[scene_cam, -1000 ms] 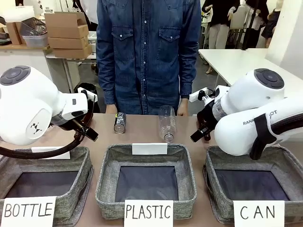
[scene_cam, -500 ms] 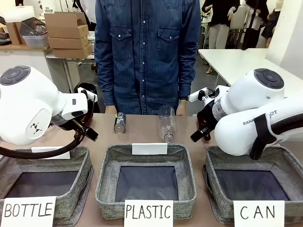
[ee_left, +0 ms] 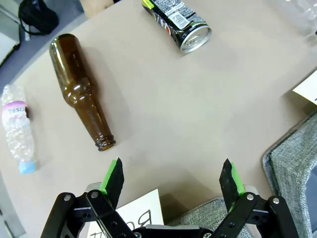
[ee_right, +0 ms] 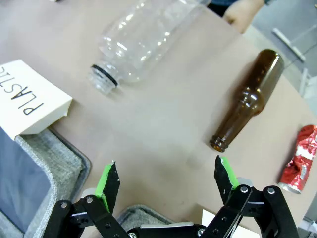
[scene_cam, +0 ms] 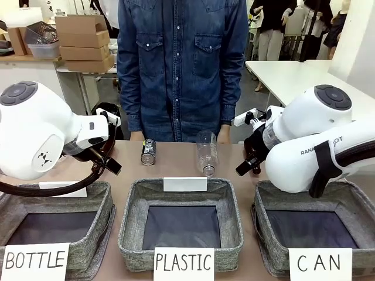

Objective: Sort the can waste into the basket.
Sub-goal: Pick up the can waste from the table and place it in the right Fabric basket.

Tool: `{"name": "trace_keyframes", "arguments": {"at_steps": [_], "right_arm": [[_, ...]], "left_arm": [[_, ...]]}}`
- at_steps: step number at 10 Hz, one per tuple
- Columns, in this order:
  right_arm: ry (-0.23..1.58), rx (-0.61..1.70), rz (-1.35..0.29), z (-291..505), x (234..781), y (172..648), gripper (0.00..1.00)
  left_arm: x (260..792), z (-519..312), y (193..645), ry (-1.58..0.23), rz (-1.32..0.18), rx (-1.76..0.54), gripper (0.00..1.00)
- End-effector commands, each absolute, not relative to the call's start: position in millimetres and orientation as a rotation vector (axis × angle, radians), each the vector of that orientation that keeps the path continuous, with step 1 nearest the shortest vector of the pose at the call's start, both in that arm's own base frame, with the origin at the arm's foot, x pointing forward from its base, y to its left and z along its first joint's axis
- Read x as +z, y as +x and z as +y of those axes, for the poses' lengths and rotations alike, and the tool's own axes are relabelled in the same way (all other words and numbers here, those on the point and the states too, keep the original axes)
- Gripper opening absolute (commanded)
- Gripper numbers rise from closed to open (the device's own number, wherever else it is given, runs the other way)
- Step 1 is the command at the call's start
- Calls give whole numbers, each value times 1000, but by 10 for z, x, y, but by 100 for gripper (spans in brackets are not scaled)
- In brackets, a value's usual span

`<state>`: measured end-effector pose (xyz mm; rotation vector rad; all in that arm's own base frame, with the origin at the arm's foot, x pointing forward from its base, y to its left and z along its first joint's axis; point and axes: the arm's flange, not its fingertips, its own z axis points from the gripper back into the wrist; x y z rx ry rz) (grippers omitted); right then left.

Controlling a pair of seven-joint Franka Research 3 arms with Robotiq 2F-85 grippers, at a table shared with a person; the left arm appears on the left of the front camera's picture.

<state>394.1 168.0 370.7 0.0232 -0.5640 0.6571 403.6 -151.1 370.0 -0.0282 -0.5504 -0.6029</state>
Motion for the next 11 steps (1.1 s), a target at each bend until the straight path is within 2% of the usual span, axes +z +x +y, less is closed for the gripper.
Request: {"name": "trace_keyframes", "arguments": {"at_steps": [1,3,4,5,6,7,8,9,10,11], "right_arm": [[23,657,-564,1680,3707,3941,100],[-17,598,-506,1510,4606,3467,100],[-30,582,-627,1356,5004,3103,100],[-47,593,-762,1249,5179,2768,100],[-26,596,-851,1255,5105,2675,100],[-4,603,-651,1444,5044,3418,100],[-9,599,-760,1387,5478,3165,100],[29,629,-674,1482,5289,3280,100],[136,591,-615,1451,5274,3315,100],[351,525,-547,1288,5379,3272,100]], "left_arm": [[3700,-1511,4036,-28,-550,-603,100],[4672,-1259,3392,4,-571,-591,100],[5073,-1161,2917,5,-687,-618,100],[5252,-1104,2507,3,-827,-645,100],[5178,-1147,2414,30,-860,-687,100],[5253,-1361,3462,-6,-713,-609,100],[5253,-1361,3462,-6,-713,-609,100],[5792,-1329,2997,5,-814,-636,100],[5745,-1309,3059,-156,-643,-706,100],[5771,-1130,3074,-364,-518,-732,100]]}}
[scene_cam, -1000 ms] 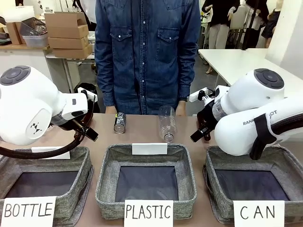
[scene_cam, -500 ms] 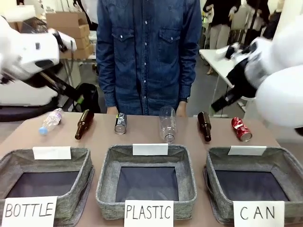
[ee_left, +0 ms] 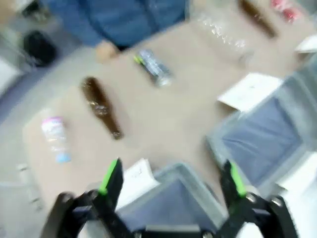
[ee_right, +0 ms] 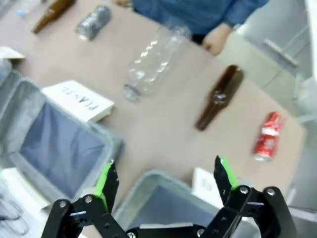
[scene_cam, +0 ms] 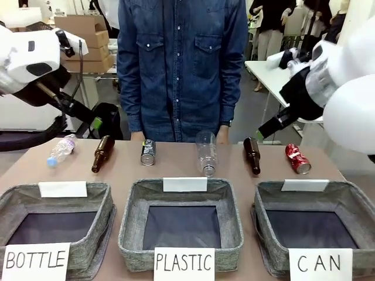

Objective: Sort the can waste into the basket.
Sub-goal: Pick up the can waste from the table and place it in the right Fabric basket.

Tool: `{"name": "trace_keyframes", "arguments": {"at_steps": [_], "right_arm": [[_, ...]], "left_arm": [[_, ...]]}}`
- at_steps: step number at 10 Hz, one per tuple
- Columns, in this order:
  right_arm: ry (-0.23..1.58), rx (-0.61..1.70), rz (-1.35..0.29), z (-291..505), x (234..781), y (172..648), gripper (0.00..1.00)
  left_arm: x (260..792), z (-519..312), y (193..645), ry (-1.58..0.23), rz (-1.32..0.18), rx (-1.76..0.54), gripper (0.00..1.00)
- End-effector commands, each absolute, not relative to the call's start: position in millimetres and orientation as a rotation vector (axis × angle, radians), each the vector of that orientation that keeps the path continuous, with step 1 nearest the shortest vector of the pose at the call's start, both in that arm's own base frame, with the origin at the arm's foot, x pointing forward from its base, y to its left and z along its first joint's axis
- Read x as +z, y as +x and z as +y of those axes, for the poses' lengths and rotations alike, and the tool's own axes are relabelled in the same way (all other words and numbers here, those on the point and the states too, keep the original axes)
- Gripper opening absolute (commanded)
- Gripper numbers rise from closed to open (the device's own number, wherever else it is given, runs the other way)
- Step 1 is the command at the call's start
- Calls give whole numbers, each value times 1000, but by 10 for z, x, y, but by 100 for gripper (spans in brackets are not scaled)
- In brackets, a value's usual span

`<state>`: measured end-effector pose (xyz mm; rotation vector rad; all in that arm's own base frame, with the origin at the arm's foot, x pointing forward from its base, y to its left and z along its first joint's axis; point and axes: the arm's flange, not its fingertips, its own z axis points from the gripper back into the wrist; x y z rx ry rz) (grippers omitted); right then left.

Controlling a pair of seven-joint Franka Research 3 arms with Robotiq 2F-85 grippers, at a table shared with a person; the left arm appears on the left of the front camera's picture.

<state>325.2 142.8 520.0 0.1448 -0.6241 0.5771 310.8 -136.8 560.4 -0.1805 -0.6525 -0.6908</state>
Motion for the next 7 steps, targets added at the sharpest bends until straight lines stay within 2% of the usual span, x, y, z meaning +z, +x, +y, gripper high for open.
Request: {"name": "trace_keyframes", "arguments": {"at_steps": [1,2,3,5,7], "right_arm": [[556,366,-393,1068,5486,3256,100],[789,270,-334,758,5508,3250,100],[993,183,-302,432,5482,3294,100],[1361,53,-314,-167,5324,3360,100],[1499,-100,-387,-545,5115,3336,100]], "left_arm": [[5713,-838,3129,-508,-382,-624,100],[5603,-548,3168,-782,-371,-573,100],[5468,-312,3223,-898,-404,-449,100],[5283,173,3296,-1277,-508,-290,100],[5161,504,3294,-1523,-651,-120,100]]}}
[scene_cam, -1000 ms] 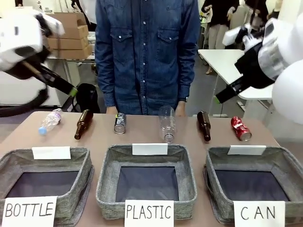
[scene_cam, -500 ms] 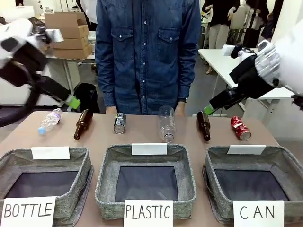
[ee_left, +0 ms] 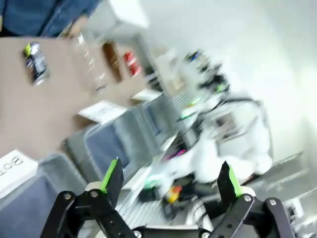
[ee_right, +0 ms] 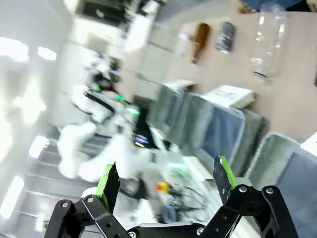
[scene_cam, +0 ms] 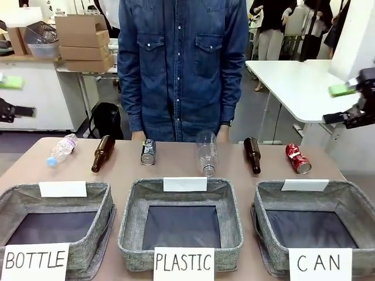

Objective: Sort the can waste into the basket.
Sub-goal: Pick up the can waste from the table and place it in the right Fabric basket.

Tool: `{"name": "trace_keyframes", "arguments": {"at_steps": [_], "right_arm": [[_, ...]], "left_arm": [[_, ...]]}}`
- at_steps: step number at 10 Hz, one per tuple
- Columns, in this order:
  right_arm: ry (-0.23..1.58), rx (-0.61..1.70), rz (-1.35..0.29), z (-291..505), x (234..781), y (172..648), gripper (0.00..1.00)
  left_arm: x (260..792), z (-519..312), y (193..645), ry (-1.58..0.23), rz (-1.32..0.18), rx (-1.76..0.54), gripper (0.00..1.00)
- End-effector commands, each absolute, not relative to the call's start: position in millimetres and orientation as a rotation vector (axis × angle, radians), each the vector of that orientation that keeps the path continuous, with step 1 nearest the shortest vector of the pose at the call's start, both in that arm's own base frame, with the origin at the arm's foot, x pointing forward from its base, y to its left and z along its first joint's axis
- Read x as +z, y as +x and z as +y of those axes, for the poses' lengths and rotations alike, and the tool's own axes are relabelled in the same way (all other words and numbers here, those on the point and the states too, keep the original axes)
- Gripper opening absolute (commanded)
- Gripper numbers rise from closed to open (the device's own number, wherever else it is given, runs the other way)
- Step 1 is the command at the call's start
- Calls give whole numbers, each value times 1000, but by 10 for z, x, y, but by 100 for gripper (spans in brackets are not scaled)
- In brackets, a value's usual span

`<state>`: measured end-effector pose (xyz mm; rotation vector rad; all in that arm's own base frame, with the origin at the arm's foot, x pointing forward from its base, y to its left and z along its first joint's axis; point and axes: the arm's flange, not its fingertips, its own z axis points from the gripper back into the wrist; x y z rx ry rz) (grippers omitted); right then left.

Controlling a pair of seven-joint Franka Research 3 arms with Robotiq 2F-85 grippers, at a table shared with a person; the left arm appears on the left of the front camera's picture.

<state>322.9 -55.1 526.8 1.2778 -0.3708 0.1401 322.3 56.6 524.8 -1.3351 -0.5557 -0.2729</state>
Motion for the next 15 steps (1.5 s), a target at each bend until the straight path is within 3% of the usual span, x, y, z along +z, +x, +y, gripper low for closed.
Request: {"name": "trace_keyframes", "arguments": {"at_steps": [1,2,3,4,9,11,15], "right_arm": [[1525,-130,-451,-616,5011,3299,100],[1463,-125,-566,-537,4959,3270,100],[1413,8,-384,-746,5154,3251,100],[1413,8,-384,-746,5154,3251,100],[1413,8,-384,-746,5154,3251,100],[1413,8,-384,-746,5154,3251,100],[1413,8,-384,-746,5154,3251,100]], "left_arm": [[5111,560,3291,-1532,-677,-75,100],[5095,501,3337,-1452,-663,11,100],[5094,406,3381,-1264,-614,68,100],[5166,811,3344,-1501,-645,-41,100],[5151,810,3336,-1485,-618,-18,100],[5143,579,3762,-1395,-468,3,100],[5294,1466,3288,-1417,-573,104,100]]}}
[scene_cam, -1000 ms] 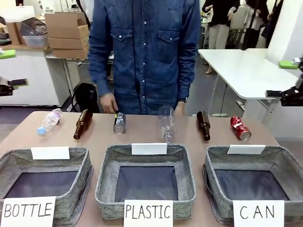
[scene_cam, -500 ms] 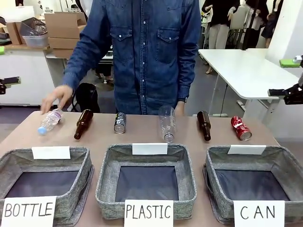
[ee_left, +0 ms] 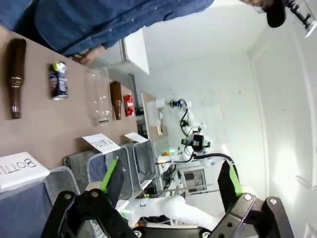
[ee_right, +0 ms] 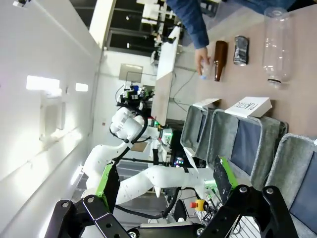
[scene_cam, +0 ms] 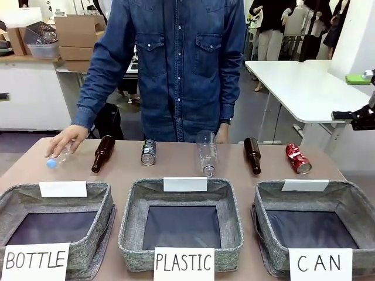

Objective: Sort the can waste into the basket.
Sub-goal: Pick up the can waste from the table and place it in the right Fabric basket.

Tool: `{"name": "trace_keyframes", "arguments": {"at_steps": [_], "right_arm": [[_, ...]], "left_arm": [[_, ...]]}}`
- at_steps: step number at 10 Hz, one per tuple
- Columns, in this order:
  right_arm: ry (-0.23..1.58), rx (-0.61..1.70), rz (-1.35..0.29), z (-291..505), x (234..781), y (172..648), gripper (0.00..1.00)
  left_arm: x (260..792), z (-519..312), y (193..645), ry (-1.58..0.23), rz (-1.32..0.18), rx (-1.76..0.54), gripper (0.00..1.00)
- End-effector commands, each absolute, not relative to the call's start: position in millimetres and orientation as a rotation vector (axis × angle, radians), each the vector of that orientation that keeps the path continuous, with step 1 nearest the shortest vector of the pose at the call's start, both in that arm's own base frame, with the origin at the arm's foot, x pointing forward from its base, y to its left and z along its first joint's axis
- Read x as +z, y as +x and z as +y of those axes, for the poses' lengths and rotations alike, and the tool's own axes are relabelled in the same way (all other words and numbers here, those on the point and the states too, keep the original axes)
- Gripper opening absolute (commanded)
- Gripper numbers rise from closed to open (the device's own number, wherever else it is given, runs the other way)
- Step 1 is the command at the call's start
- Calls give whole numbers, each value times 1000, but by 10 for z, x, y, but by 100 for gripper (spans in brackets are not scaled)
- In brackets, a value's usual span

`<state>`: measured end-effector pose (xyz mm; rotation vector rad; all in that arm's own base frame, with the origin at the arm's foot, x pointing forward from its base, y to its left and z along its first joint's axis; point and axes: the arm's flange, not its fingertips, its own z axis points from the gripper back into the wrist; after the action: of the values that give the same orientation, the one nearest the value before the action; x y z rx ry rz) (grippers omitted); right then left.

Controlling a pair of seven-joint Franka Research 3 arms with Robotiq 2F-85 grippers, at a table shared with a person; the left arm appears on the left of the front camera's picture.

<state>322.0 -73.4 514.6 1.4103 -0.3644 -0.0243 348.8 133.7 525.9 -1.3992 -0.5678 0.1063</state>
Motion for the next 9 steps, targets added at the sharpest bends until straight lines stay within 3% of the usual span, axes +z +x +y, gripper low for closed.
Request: {"name": "trace_keyframes", "arguments": {"at_steps": [1,6,9], "right_arm": [[1413,8,-384,-746,5154,3251,100],[1413,8,-384,-746,5154,3251,100],[1413,8,-384,-746,5154,3251,100]], "left_arm": [[5242,1544,3204,-1403,-589,135,100],[5132,1478,3320,-1377,-507,150,100],[5040,652,4126,-1268,-362,106,100]]}}
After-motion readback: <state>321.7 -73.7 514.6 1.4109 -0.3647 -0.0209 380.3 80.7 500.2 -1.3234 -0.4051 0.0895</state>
